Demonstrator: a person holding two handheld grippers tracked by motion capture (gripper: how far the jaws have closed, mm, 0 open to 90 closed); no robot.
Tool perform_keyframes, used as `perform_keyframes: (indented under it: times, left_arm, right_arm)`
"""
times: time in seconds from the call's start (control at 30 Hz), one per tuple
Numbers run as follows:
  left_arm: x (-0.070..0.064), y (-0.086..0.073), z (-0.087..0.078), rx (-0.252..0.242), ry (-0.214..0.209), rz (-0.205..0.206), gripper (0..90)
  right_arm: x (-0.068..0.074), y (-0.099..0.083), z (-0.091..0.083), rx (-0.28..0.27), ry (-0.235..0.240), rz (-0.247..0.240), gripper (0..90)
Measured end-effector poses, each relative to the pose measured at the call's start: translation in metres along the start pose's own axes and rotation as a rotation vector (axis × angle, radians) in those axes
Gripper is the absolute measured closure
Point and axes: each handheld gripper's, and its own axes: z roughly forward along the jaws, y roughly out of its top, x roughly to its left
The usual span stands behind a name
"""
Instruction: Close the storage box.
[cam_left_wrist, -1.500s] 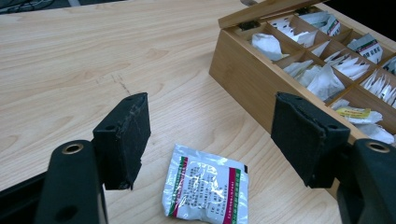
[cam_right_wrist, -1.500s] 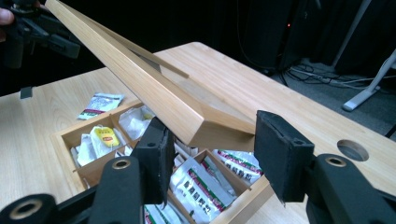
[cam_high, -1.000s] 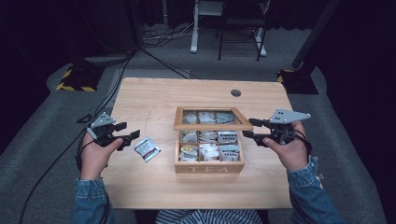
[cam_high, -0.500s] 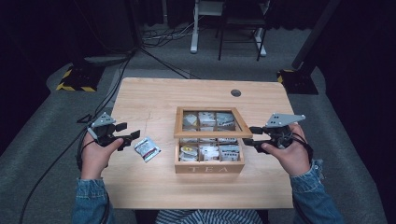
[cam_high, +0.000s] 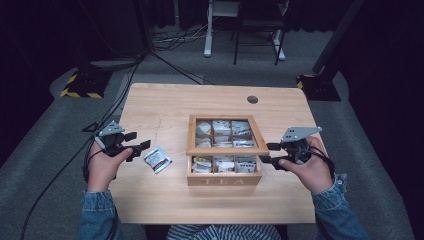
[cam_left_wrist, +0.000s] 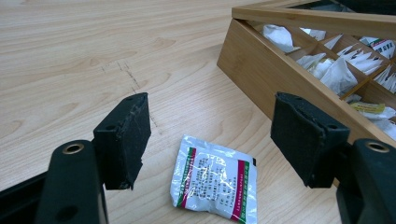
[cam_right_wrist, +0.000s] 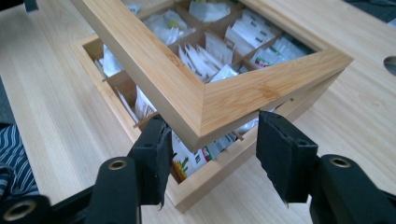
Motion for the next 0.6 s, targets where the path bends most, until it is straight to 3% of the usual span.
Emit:
perform_keyframes:
  times: [0.3,0.6]
  left_arm:
    - [0.002,-0.002,0.001,0.006,-0.006,-0.009,29.5]
    - [0.003,-0.002,0.001,0.007,-0.003,-0.011,29.5]
  right_arm:
    - [0.002,-0.003,0.006,0.074,0.018,-0.006,46.7]
    - [0.004,-0.009,0.011,0.107,0.034,-0.002,46.7]
